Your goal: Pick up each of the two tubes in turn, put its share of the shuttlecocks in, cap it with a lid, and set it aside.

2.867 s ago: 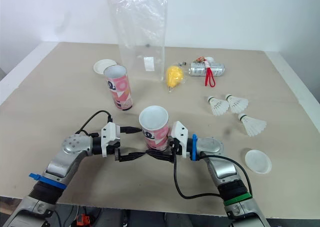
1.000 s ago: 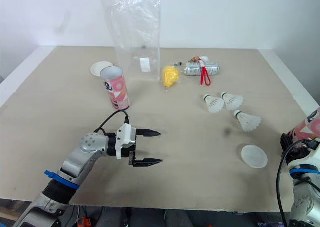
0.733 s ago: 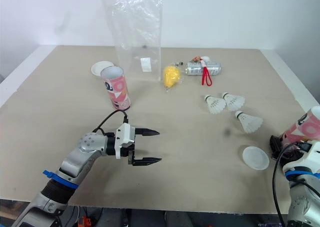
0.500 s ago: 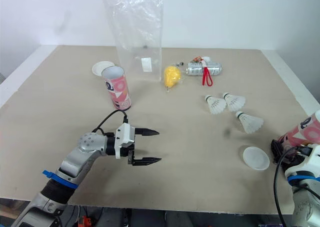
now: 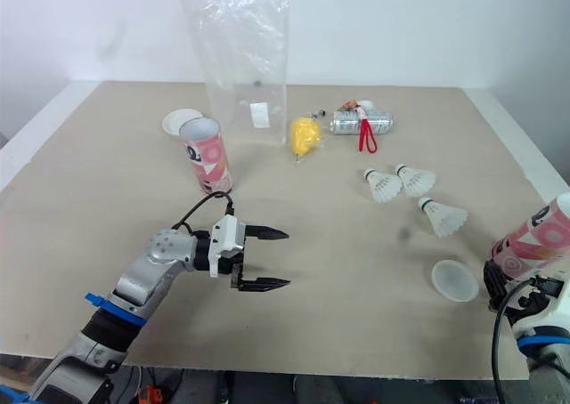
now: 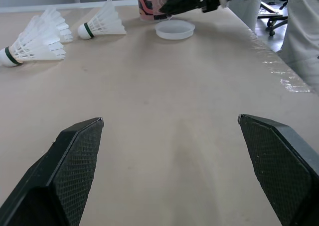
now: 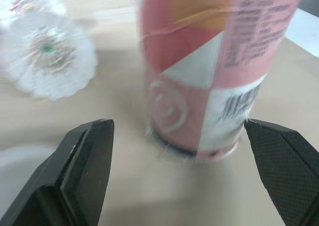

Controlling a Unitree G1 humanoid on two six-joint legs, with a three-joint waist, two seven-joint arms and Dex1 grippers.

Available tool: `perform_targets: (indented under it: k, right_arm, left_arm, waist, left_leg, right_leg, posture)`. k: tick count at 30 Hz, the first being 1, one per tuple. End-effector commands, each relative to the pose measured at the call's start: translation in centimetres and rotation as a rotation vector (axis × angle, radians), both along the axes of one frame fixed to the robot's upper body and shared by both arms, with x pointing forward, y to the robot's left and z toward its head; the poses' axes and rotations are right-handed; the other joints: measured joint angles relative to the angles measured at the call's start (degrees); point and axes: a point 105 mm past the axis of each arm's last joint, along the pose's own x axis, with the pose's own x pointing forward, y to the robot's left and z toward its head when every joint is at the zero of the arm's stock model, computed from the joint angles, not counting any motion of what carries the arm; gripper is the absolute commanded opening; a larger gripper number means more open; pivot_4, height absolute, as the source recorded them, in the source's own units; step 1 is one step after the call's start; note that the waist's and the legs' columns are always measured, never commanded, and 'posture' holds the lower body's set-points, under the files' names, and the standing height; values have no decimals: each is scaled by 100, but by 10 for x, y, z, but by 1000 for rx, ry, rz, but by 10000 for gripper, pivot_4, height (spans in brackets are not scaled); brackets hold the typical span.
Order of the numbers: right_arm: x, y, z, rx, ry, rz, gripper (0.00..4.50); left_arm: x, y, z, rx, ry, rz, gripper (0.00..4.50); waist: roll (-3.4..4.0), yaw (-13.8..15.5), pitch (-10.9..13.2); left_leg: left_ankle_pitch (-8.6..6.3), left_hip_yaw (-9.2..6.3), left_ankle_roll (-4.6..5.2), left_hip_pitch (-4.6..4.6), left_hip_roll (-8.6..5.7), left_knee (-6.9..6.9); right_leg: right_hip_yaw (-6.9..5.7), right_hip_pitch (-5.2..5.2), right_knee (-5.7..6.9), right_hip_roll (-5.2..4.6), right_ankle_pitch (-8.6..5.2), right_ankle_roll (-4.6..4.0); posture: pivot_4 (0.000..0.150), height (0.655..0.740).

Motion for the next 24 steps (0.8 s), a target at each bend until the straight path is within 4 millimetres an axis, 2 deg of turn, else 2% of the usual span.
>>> perform_targets:
  k: [1,6,9,13,16,20,22,24]
  right_arm:
    - [-13,7,26,-99,-14,65,44773]
    - [-32,29,41,-187,46,232,44773]
    - [-31,58,50,-204,23,427,44773]
    - [-16,108,56,-227,-21,742,44773]
    - [4,136,59,-227,-82,894,44773]
    - [39,189,59,-190,-164,1194,44773]
    - [51,204,58,-193,-181,1292,44773]
    - [57,211,56,-196,-184,1348,44773]
  left_arm:
    - [5,0,8,-8,-38,-14,45000]
    - [12,3,7,-10,-28,15,45000]
    - [15,5,6,-9,-27,47,45000]
    - [20,12,6,-23,-25,121,45000]
    - [23,17,7,-35,-33,178,45000]
    - [30,30,11,-69,-50,323,45000]
    - [33,35,12,-83,-57,391,45000]
    - [33,38,13,-91,-59,428,45000]
  waist:
    - [0,3,0]
    - [-1,5,1]
    - [-8,-4,5]
    - [-14,-10,8]
    - [-29,-9,16]
    - [-42,-6,26]
    - [-50,2,30]
    - [-52,78,31]
  left_leg:
    - [-1,2,-1,0,0,0]
    - [-5,3,-8,-2,0,0]
    - [-7,4,-11,0,6,0]
    - [-7,5,-11,2,8,3]
    - [-6,6,-11,3,8,8]
    - [-5,7,-11,0,7,7]
    - [-5,1,-10,-3,7,8]
    - [-5,0,-11,-5,7,7]
  right_leg:
    - [1,0,0,-1,-1,1]
    - [1,0,-7,-4,-3,2]
    - [-1,-2,-8,-2,-4,-1]
    - [-1,-2,-7,-1,-1,-1]
    - [-1,0,-7,-2,2,-1]
    - [1,-2,-8,0,5,0]
    - [-4,2,-8,4,9,6]
    - [-5,2,-9,3,18,25]
  posture:
    - [1500,7400]
    - [1500,7400]
    - [1500,7400]
    - [1500,7400]
    - [1500,7400]
    - [1500,7400]
    - [1500,7400]
    - [1500,7400]
